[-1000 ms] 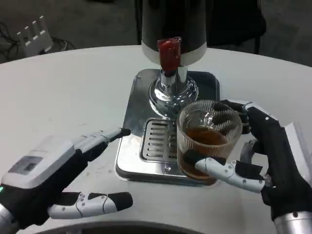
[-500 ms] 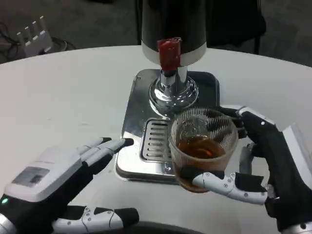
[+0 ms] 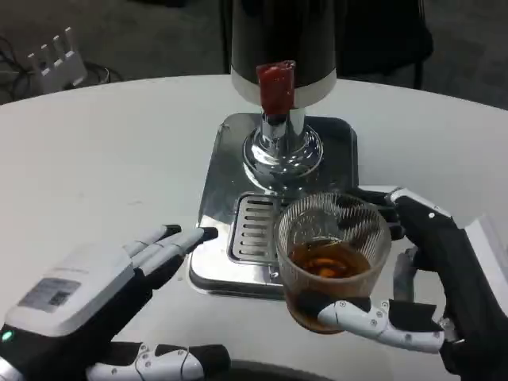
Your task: Grasp the cup under the faucet to collect the drink, then remove the cup.
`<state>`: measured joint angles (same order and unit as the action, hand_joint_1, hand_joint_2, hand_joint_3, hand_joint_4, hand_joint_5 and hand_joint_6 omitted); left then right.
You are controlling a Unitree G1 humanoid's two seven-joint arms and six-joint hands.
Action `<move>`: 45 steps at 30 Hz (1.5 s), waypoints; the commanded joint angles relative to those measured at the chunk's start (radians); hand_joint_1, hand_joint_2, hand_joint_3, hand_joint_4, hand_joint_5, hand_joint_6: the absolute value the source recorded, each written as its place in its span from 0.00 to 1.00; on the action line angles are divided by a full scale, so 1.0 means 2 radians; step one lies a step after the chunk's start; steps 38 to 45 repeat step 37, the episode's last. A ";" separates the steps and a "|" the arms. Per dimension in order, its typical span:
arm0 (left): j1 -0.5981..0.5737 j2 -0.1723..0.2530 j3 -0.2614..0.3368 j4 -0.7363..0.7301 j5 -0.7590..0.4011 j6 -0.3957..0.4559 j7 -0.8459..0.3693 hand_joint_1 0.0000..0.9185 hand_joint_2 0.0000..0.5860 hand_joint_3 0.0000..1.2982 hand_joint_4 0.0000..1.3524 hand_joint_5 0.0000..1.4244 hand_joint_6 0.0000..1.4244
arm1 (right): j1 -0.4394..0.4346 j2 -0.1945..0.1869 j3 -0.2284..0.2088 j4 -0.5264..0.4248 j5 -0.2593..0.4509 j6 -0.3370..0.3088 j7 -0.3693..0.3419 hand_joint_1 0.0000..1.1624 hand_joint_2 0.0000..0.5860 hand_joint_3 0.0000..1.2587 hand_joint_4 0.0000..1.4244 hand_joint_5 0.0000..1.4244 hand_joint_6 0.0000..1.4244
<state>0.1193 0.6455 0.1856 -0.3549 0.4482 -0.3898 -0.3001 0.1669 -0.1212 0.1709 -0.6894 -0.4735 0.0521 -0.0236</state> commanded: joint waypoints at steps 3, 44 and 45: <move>0.006 0.001 0.005 -0.002 0.008 0.008 0.008 0.00 0.18 0.06 0.00 0.02 0.15 | 0.010 0.001 0.007 -0.031 0.006 -0.033 0.000 0.91 0.31 0.77 0.70 0.77 0.88; 0.031 0.000 -0.001 -0.011 0.010 0.004 0.009 0.00 0.18 0.06 0.00 0.01 0.15 | 0.013 -0.002 0.007 -0.034 0.004 -0.033 0.011 0.91 0.31 0.78 0.70 0.76 0.88; 0.031 0.000 -0.001 -0.011 0.010 0.004 0.009 0.00 0.18 0.06 0.00 0.01 0.15 | 0.013 -0.002 0.007 -0.034 0.004 -0.033 0.011 0.91 0.31 0.78 0.70 0.76 0.88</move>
